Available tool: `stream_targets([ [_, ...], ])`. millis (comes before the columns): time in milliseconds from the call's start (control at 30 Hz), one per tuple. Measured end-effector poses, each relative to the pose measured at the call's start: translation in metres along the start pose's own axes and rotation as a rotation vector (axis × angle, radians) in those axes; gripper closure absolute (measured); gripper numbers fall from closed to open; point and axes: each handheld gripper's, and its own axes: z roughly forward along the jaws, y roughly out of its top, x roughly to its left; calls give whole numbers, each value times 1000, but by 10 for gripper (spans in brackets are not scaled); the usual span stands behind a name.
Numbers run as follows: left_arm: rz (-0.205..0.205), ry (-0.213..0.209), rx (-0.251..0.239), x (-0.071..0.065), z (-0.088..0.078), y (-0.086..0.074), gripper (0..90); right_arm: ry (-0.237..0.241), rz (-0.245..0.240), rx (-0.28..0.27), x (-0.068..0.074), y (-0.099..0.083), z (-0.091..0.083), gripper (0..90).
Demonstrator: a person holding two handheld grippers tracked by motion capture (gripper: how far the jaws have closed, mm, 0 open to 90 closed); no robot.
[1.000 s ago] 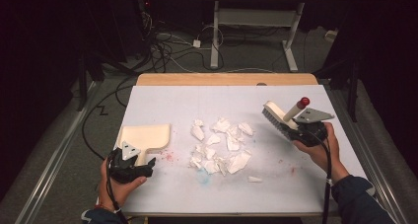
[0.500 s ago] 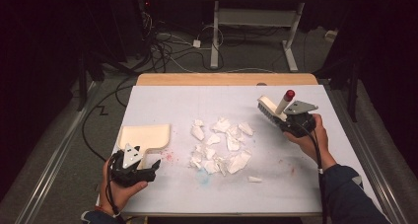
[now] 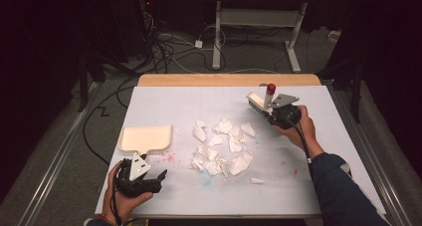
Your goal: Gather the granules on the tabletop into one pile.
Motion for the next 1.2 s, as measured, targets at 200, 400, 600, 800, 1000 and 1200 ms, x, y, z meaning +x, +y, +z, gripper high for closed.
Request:
stream_targets([
  [200, 9, -15, -2, 0, 0, -1, 165, 39, -45, 7, 18, 13, 15, 680],
  [400, 11, -33, -2, 0, 0, -2, 165, 96, -69, -20, 36, 13, 11, 679],
  [600, 10, -43, 7, 0, 0, -2, 165, 177, -97, -69, 51, 3, -6, 678],
  [800, 19, -78, 18, -3, 1, 0, 174, 260, -138, -114, 65, -11, -26, 677],
  [1000, 38, -89, 24, -7, 2, 1, 174, 338, -182, -142, 77, -19, -46, 677],
  [1200, 42, -91, 29, -8, 3, 1, 174, 368, -216, -150, 86, -24, -62, 678],
])
